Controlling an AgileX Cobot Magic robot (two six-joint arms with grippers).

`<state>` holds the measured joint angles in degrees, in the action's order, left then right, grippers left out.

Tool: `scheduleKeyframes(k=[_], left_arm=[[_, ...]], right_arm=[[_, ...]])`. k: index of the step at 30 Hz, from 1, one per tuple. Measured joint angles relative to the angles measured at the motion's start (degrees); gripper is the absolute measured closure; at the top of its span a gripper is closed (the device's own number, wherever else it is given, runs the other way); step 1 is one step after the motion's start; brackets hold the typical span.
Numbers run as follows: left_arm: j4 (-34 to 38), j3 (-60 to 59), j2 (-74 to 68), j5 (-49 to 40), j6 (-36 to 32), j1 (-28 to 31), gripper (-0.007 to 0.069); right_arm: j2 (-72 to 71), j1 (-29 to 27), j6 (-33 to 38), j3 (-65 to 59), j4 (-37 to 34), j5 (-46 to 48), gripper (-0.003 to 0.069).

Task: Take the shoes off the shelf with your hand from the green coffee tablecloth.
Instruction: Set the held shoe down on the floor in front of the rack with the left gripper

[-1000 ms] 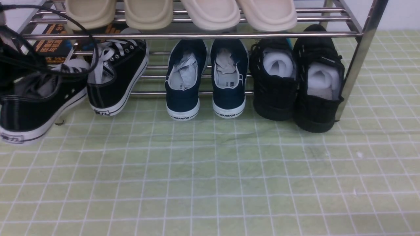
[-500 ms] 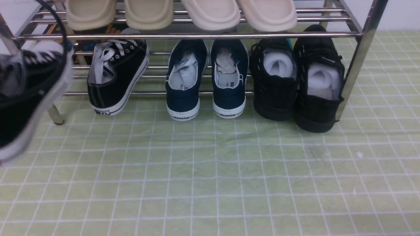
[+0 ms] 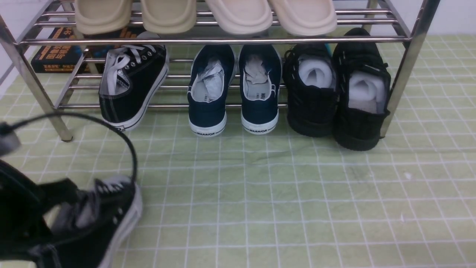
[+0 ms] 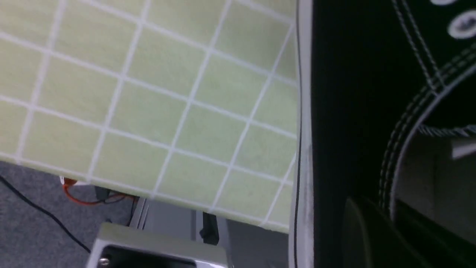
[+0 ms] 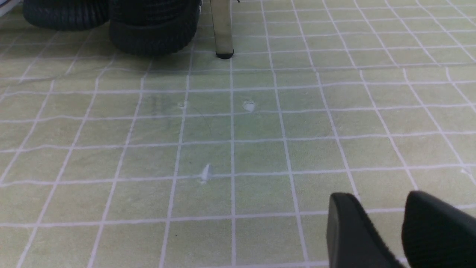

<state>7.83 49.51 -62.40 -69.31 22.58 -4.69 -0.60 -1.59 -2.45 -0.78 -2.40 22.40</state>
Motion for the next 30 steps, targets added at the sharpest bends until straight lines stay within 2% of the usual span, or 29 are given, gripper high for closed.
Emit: scheduleKeyframes(k=[4,5,6,7,10,11,12,15,16,17,18,19,20,23,26,30], left_arm=[[0.61,-2.64,-0.33,12.44,4.64,-11.73,0.0610],[0.54,-2.72,-0.43,12.44,4.83,-11.73,0.0610],[-0.12,-2.92,-1.23,17.85,7.56,-17.01,0.0610],[-0.26,-2.92,-1.34,18.75,7.94,-17.97,0.0610],[-4.84,-2.92,-3.76,23.54,16.12,-24.37,0.0610],[-4.84,-2.92,-3.76,23.54,16.12,-24.69,0.0610],[-8.67,-2.92,-5.52,24.48,20.99,-27.29,0.0610],[-13.84,-2.98,-7.91,24.68,27.08,-29.61,0.0610],[-17.51,-2.98,-9.44,24.73,30.81,-31.11,0.0609],[-17.94,-3.00,-9.84,24.87,31.84,-31.43,0.0609],[-20.89,-3.00,-11.17,25.56,36.03,-32.42,0.0609],[-21.22,-3.00,-11.32,25.71,36.03,-32.67,0.0609],[-23.70,-3.00,-12.40,27.17,40.67,-33.61,0.0609],[-27.49,-3.00,-13.70,28.96,47.22,-34.86,0.0608],[-30.16,-3.04,-13.95,29.58,52.49,-36.11,0.0606],[-31.25,-3.11,-12.66,29.86,54.30,-38.92,0.0603]], right_arm=[[0.00,0.00,0.00,0.00,0.00,0.00,0.0420],[0.00,0.00,0.00,0.00,0.00,0.00,0.0420],[0.00,0.00,0.00,0.00,0.00,0.00,0.0420],[0.00,0.00,0.00,0.00,0.00,0.00,0.0420],[0.00,0.00,0.00,0.00,0.00,0.00,0.0420],[0.00,0.00,0.00,0.00,0.00,0.00,0.0420],[0.00,0.00,0.00,0.00,0.00,0.00,0.0420],[0.00,0.00,0.00,0.00,0.00,0.00,0.0420],[0.00,0.00,0.00,0.00,0.00,0.00,0.0420],[0.00,0.00,0.00,0.00,0.00,0.00,0.0420],[0.00,0.00,0.00,0.00,0.00,0.00,0.0420],[0.00,0.00,0.00,0.00,0.00,0.00,0.0420],[0.00,0.00,0.00,0.00,0.00,0.00,0.0420],[0.00,0.00,0.00,0.00,0.00,0.00,0.0420],[0.00,0.00,0.00,0.00,0.00,0.00,0.0420],[0.00,0.00,0.00,0.00,0.00,0.00,0.0420]])
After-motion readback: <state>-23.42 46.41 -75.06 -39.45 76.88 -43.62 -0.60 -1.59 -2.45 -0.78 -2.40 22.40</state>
